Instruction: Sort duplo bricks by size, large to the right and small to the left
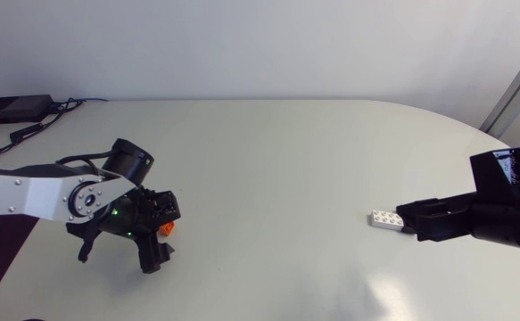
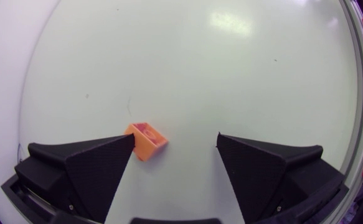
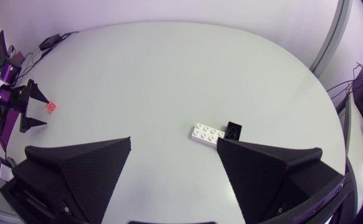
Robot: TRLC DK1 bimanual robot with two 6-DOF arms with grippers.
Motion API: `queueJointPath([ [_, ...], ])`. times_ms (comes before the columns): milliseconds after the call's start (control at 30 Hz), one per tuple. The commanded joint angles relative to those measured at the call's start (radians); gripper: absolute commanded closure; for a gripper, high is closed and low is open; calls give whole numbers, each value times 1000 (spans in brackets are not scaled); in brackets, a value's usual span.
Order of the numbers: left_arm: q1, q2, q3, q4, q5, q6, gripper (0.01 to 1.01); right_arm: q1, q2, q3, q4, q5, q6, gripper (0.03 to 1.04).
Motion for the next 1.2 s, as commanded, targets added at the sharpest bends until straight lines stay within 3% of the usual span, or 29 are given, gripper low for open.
queueJointPath([
  [0,-2,92,35,14,11,-10,123,-17,-14,-19,-29,9,-27,70],
  [267,59,190,94,63,3,19,146,-51,-32,-22,-49,6,-57,70],
  [567,153,121,100,55,2,76,143,-51,-23,-27,-37,1,-60,70],
  [933,141,-64,109,49,5,50,85,-64,-43,-26,-49,-3,-70,70],
  [1167,82,-328,35,44,3,-60,56,-100,-66,-26,-17,-9,-83,70],
])
